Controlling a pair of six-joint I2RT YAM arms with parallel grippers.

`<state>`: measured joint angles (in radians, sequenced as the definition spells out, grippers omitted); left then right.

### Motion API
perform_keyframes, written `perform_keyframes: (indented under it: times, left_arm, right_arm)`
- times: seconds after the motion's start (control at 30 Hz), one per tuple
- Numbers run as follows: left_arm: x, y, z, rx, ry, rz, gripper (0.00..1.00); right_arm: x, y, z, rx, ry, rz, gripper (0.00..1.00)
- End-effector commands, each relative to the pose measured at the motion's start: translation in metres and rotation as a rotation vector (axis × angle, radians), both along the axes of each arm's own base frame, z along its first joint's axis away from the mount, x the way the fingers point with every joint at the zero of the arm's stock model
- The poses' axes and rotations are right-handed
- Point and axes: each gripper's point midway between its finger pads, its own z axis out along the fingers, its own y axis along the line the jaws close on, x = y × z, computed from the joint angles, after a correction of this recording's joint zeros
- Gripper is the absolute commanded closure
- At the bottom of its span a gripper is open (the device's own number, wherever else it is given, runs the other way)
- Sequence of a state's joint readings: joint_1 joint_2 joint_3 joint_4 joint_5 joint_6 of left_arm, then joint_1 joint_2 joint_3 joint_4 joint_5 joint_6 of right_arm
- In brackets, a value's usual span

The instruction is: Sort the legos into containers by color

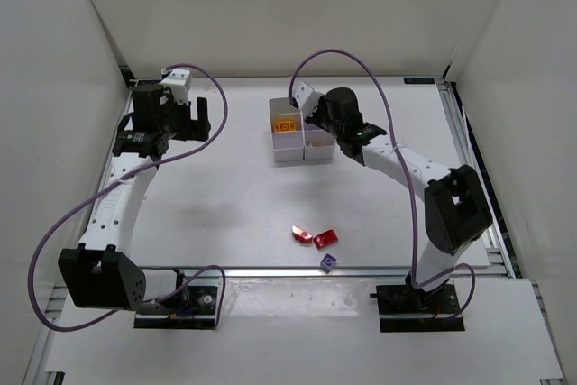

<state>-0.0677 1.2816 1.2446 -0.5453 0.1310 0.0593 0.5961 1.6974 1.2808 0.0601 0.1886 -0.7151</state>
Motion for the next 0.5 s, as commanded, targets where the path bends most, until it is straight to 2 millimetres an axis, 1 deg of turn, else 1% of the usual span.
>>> perform_keyframes:
  times: [0.0, 0.1, 0.13, 0.17, 0.2, 0.27, 0.33, 0.37, 0.43, 0.47]
  left_arm:
    - [0.003, 0.000, 0.024, -0.007, -0.056, 0.009, 0.01]
    - [0.002, 0.001, 0.020, -0.004, -0.046, 0.013, 0.01]
    - [0.002, 0.001, 0.020, -0.003, -0.044, 0.015, 0.01]
    - [0.002, 0.000, 0.020, -0.003, -0.044, 0.012, 0.01]
    - [0.002, 0.001, 0.020, -0.007, -0.044, 0.014, 0.01]
    - [0.003, 0.000, 0.018, -0.008, -0.039, 0.015, 0.01]
    - [0.004, 0.002, 0.018, -0.001, -0.040, 0.018, 0.01]
    - [0.004, 0.002, 0.018, 0.001, -0.040, 0.021, 0.01]
    - [0.005, 0.003, 0.019, 0.002, -0.043, 0.023, 0.01]
    - [0.004, 0.003, 0.018, 0.002, -0.040, 0.023, 0.01]
  right_arm:
    - [0.029, 0.007, 0.045, 0.030, -0.242, -0.027, 1.00]
    - [0.035, 0.012, 0.053, 0.044, -0.319, -0.018, 1.00]
    - [0.034, 0.012, 0.046, 0.024, -0.335, -0.012, 1.00]
    - [0.037, 0.014, 0.051, 0.043, -0.381, -0.017, 1.00]
    - [0.039, 0.013, 0.046, 0.038, -0.386, -0.020, 1.00]
    - [0.041, 0.011, 0.038, 0.045, -0.374, -0.030, 1.00]
    - [0.045, 0.010, 0.034, 0.065, -0.355, -0.043, 1.00]
    - [0.046, 0.009, 0.032, 0.102, -0.335, -0.059, 1.00]
    - [0.049, 0.007, 0.023, 0.107, -0.298, -0.076, 1.00]
    - [0.050, 0.008, 0.023, 0.131, -0.285, -0.086, 1.00]
